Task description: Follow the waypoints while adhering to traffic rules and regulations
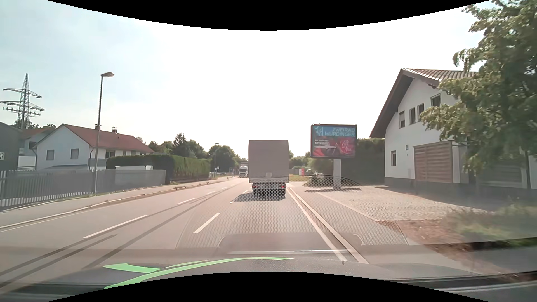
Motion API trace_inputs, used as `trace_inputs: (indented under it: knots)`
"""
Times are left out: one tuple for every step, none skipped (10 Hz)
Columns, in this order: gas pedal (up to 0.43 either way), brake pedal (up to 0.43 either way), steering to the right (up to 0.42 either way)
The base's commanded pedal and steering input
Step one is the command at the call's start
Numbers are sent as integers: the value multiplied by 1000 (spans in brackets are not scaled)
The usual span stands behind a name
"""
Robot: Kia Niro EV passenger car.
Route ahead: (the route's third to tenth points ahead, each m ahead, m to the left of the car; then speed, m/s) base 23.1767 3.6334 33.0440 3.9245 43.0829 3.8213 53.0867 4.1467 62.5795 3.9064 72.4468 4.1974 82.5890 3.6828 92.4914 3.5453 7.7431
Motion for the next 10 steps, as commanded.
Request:
trace_inputs:
  knots:
    - [39,0,9]
    - [39,0,10]
    - [39,0,11]
    - [39,0,11]
    - [28,0,10]
    - [20,0,10]
    - [8,0,9]
    - [8,0,6]
    - [8,0,5]
    - [0,0,5]
